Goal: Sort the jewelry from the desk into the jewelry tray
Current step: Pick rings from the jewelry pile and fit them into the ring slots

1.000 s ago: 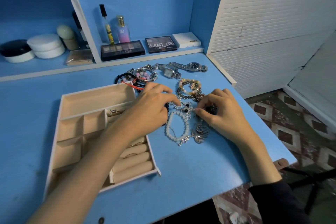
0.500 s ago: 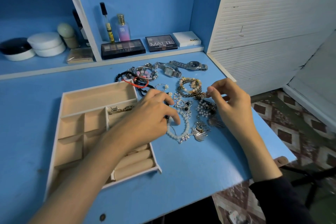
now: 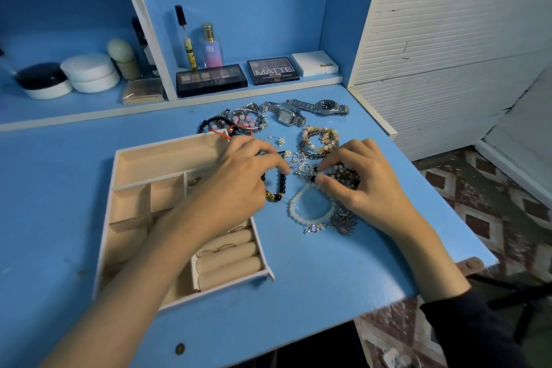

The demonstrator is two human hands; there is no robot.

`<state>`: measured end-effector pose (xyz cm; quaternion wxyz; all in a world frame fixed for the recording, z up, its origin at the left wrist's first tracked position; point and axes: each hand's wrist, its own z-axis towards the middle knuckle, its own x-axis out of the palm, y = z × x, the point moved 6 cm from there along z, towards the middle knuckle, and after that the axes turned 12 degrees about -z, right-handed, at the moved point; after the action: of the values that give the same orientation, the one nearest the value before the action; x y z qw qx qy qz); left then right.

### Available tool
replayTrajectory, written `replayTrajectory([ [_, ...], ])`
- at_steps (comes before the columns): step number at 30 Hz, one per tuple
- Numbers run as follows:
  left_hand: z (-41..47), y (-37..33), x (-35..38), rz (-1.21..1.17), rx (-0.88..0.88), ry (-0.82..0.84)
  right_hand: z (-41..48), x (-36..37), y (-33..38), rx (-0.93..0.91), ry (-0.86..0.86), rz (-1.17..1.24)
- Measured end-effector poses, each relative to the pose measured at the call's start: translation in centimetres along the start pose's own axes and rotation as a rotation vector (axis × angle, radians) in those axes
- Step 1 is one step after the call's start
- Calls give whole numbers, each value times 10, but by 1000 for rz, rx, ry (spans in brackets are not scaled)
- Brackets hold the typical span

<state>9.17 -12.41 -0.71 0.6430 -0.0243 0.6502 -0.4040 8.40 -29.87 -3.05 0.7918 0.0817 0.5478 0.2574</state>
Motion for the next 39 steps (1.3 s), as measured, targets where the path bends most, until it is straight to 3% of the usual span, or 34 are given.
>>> replayTrajectory([
  [5, -1, 2, -3, 63, -8, 7, -2, 6, 6, -101, 31, -101],
  [15, -11, 2, 3, -35, -2, 112, -1, 3, 5, -61, 21, -82],
  [22, -11, 18, -22, -4, -96, -129, 1, 5, 23, -154, 20, -67],
  [27, -11, 22, -25, 69, -103, -127, 1, 17, 39, -298, 88, -194],
  [33, -7, 24, -21, 180, -101, -67, 2, 9, 26, -194, -24, -145],
  [39, -5, 21, -13, 130, -71, 26, 0, 4, 19, -114, -63, -69],
])
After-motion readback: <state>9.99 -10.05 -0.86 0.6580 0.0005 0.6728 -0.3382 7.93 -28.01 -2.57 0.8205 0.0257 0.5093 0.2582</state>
